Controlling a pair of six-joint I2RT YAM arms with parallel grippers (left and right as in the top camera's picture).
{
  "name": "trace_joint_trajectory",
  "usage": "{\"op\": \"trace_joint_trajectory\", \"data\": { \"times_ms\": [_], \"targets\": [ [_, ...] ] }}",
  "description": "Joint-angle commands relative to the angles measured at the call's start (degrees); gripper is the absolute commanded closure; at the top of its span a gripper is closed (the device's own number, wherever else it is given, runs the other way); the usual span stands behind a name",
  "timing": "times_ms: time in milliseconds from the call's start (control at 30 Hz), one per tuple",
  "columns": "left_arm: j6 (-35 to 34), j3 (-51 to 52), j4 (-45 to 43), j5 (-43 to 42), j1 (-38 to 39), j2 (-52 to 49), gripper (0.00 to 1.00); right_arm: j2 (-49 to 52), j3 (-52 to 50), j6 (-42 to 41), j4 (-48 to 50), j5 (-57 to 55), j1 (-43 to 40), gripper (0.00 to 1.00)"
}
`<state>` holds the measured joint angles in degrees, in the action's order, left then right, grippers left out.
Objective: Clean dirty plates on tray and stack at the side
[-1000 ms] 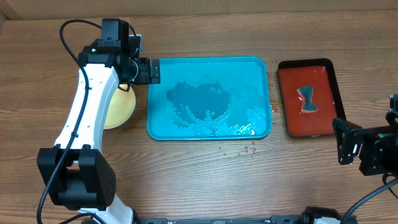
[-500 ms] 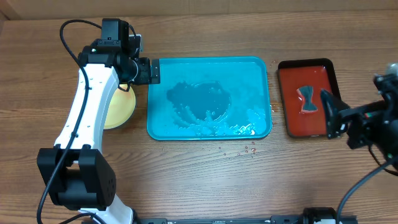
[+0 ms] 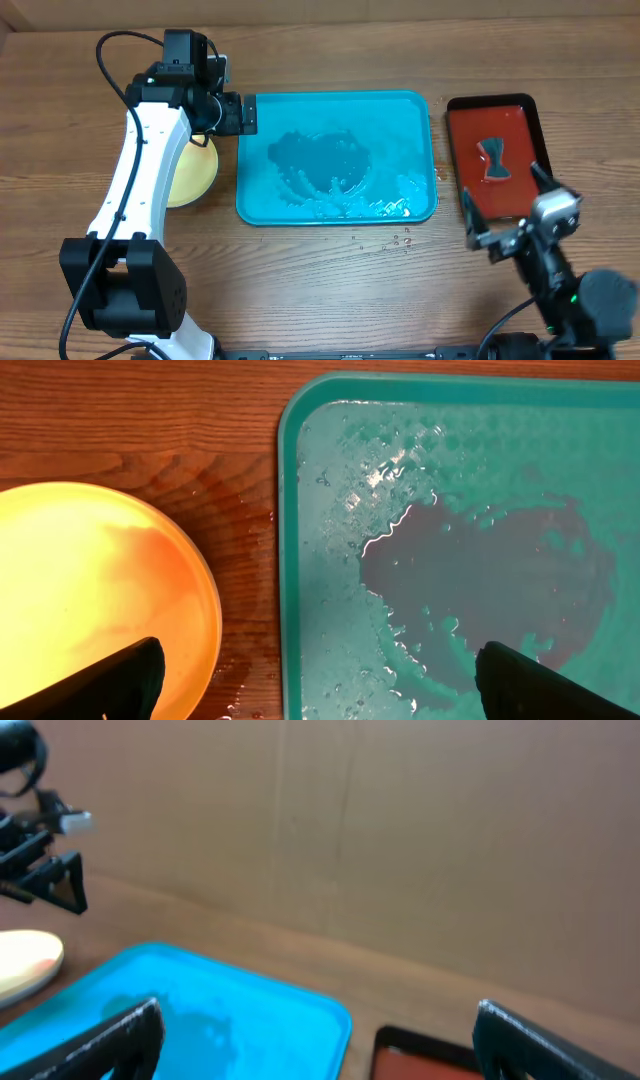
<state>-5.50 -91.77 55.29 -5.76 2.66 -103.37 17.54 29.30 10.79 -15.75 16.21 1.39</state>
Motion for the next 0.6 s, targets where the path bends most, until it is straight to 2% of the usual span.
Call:
{"op": "trace_joint_trajectory", "data": {
  "times_ms": [0, 167, 567],
  "targets": [
    [0.8, -0.7, 0.0, 0.0, 0.4, 0.8, 0.0, -7.7, -8.9, 0.0, 4.9, 0.6, 0.5, 0.0],
    [0.8, -0.7, 0.0, 0.0, 0.4, 0.8, 0.0, -15.3, -19.1, -0.1, 10.2, -0.1, 0.5, 0.0],
    [0.8, -0.7, 0.0, 0.0, 0.4, 0.7, 0.0, -17.4, -26.5, -1.6, 13.2, -6.3, 0.5, 0.0]
  ]
}}
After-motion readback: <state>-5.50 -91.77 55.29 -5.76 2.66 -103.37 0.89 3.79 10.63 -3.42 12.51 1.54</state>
